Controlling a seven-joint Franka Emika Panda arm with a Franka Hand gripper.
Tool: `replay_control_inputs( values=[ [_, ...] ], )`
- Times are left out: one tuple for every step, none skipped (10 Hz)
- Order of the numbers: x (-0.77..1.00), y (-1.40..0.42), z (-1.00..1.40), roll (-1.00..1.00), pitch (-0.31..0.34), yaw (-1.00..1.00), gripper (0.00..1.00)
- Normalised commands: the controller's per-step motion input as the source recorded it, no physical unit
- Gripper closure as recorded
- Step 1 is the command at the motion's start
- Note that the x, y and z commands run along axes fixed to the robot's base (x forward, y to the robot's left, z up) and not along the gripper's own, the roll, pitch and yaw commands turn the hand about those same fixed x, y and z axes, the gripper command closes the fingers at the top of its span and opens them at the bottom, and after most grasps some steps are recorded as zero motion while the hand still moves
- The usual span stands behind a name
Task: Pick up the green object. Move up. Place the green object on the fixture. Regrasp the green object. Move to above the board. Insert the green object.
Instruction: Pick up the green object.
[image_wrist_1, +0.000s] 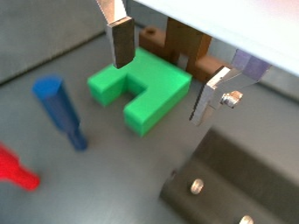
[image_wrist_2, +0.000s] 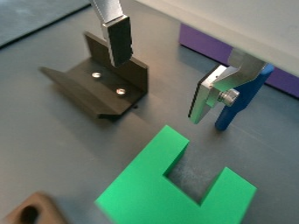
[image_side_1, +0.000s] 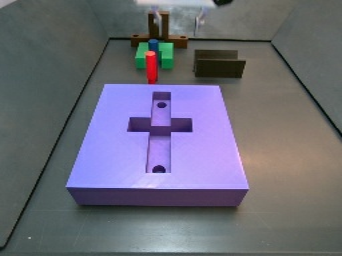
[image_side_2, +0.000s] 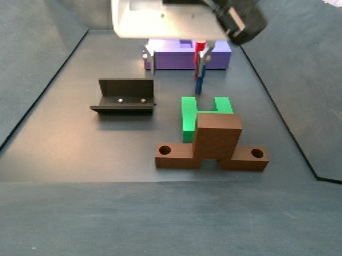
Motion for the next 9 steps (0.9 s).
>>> replay_control_inputs(
  values=[
    [0.00, 0.08, -0.73, 0.00, -0.067, -0.22, 0.00],
    [-0.04, 0.37, -0.51, -0.04, -0.067, -0.08, 0.00],
    [-0.17, 0.28, -0.47, -0.08, -0.107, 0.00, 0.00],
    [-0.24, 0.10, -0.37, -0.07, -0.136, 0.00, 0.00],
    [-0.22, 0.02, -0.14, -0.08, -0.127, 0.00, 0.00],
    [-0.19, 0.02, -0.13, -0.06, -0.124, 0.00, 0.00],
    [-0.17, 0.06, -0.23, -0.01, -0.140, 0.00, 0.00],
    [-0.09, 0.05, -0.33, 0.00, -0.140, 0.05, 0.00],
    [0.00, 0.00, -0.22, 0.00, -0.070, 0.02, 0.00]
  ],
)
